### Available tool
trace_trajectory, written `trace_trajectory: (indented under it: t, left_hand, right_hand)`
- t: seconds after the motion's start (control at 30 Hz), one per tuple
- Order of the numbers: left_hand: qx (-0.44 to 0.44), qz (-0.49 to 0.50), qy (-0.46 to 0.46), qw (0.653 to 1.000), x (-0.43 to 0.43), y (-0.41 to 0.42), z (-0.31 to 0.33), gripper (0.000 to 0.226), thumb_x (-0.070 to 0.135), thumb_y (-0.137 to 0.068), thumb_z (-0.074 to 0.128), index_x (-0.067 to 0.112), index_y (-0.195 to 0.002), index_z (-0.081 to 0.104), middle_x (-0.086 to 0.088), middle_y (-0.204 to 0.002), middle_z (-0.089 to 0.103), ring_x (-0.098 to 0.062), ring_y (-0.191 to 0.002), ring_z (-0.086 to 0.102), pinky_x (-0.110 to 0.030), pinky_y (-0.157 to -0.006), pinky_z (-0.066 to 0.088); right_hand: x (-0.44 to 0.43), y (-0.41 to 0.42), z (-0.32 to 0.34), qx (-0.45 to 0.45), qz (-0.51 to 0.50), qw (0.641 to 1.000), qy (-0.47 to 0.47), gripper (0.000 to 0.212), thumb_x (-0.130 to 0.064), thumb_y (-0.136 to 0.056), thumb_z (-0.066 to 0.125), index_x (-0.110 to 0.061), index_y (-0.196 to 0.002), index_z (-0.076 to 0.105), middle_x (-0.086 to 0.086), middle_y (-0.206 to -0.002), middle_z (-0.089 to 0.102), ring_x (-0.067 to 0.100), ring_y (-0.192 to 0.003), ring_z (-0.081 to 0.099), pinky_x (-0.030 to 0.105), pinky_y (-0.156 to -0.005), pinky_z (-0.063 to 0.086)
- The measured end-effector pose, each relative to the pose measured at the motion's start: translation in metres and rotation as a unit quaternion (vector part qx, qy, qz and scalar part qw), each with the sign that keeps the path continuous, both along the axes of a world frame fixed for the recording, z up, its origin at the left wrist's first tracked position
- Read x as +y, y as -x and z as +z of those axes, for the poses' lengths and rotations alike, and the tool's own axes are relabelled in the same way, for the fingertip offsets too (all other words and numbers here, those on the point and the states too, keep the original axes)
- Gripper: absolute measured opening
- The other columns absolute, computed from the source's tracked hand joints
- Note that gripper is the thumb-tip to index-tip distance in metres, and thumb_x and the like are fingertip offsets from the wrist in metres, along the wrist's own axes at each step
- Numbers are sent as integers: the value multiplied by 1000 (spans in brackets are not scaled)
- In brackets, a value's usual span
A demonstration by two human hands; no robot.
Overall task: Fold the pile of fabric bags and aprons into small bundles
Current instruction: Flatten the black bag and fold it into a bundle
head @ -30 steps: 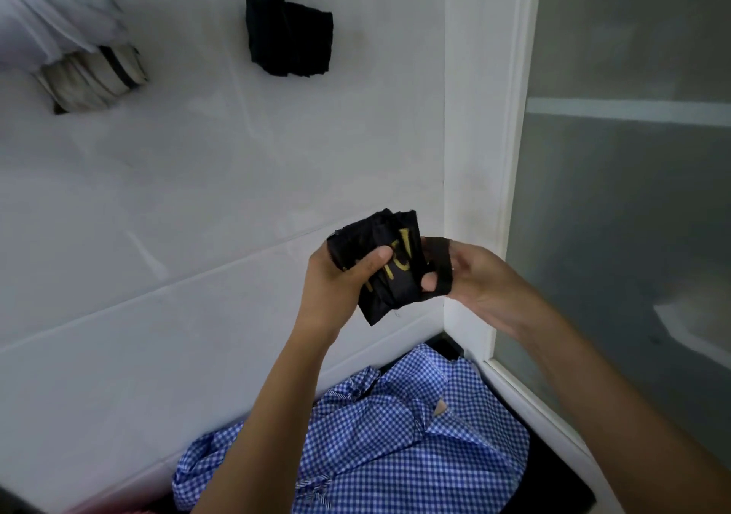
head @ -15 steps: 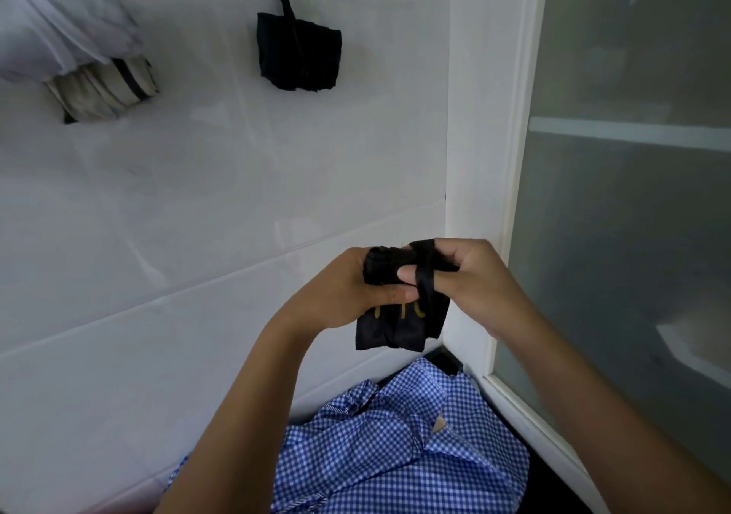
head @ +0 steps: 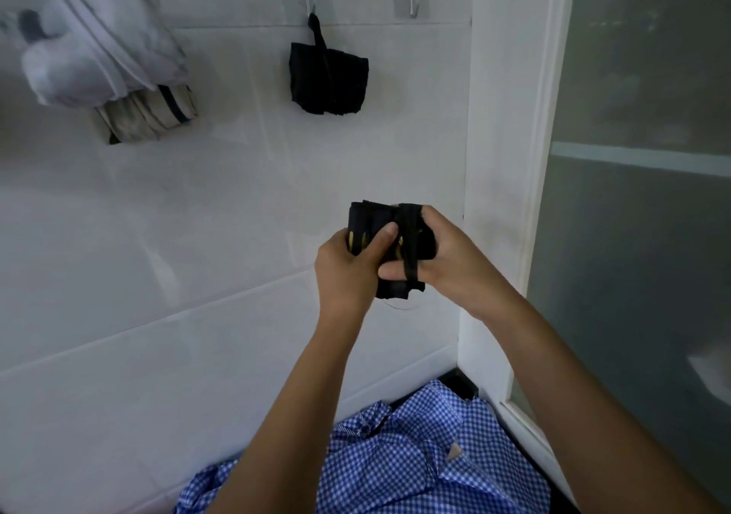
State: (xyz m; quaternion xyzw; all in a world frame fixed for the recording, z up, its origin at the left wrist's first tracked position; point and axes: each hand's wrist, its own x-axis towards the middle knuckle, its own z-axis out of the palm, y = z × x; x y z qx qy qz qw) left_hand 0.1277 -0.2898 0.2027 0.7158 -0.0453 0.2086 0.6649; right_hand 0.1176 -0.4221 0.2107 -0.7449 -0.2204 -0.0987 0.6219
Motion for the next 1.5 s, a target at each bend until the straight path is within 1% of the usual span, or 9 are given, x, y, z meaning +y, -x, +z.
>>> trace_trajectory:
  t: [0.17, 0.27, 0.4, 0.67, 0.8, 1.0, 1.23, 1.33, 1.5]
  left_hand:
    - [16, -3, 75, 997, 1, -2, 10, 27, 28, -86, 69, 5, -74, 62, -5, -65, 61, -20, -63, 61, -34, -57, 52]
    - [56, -14, 121, 991, 4, -6, 9, 27, 27, -89, 67, 0, -88, 67, -13, -83, 70, -25, -77, 69, -33, -69, 56]
    - [40, -19, 152, 987, 3, -12, 16, 24, 28, -93, 60, 5, -94, 67, -15, -95, 72, -28, -88, 70, -40, -78, 57]
    - [-134, -135, -20, 981, -6, -2, 16, 24, 7, -92, 48, 9, -116, 48, -16, -99, 60, -24, -89, 62, -35, -73, 55]
    - [-110, -211, -112, 965, 25, 0, 25, 14, -3, -93, 46, 8, -98, 53, -8, -73, 57, -15, -58, 54, -22, -51, 45]
    - [-63, -284, -188, 938, 52, 1, 40, 9, 0, -90, 48, 6, -83, 49, -6, -58, 46, -16, -48, 40, -24, -42, 33]
    - [0, -286, -309, 907, 64, -11, 55, 15, -2, -87, 53, 6, -75, 49, -10, -60, 41, -20, -50, 35, -26, -46, 30]
    - [28, -290, -348, 891, 63, -12, 50, 19, 1, -86, 54, 9, -70, 48, -6, -56, 41, -20, -50, 34, -26, -48, 30]
    - [-63, -184, -234, 953, 51, -16, 36, 43, 45, -95, 47, 9, -70, 44, 6, -54, 45, -10, -49, 42, -21, -52, 35]
  right_hand:
    - [11, -5, -9, -23, 37, 995, -94, 83, -7, -59, 82, -30, -130, 46, -5, -111, 64, 13, -105, 64, 33, -84, 56]
    - [10, -4, -13, -57, 16, 998, -11, 89, -10, -62, 87, -38, -131, 39, -14, -114, 60, 2, -106, 61, 22, -87, 52]
    - [23, -6, -17, -116, -39, 993, -5, 70, -15, -76, 79, -37, -128, 37, -7, -124, 56, 6, -110, 60, 25, -88, 53]
    - [33, -14, 13, -101, -135, 968, -186, 21, -10, -87, 52, -12, -107, 48, -10, -88, 58, -1, -79, 58, 16, -66, 48]
    - [16, -28, 29, 8, -64, 996, -55, 31, -24, -66, 57, -11, -94, 54, 0, -83, 59, 16, -80, 58, 33, -70, 46]
    - [0, -36, 40, 74, 173, 982, -17, 43, -18, -78, 65, 0, -116, 58, 6, -98, 67, 20, -94, 65, 27, -78, 52]
    - [16, -32, 36, 37, 91, 973, -210, 17, -8, -85, 61, -10, -93, 75, 8, -89, 72, 18, -83, 68, 24, -72, 53]
    - [16, -30, 40, -7, 19, 992, -123, 17, -14, -88, 61, -5, -83, 75, 12, -82, 70, 17, -75, 64, 23, -66, 48]
    - [21, -38, 58, -42, -70, 993, -87, 14, -14, -89, 64, -10, -89, 77, 9, -85, 75, 21, -81, 71, 36, -74, 55]
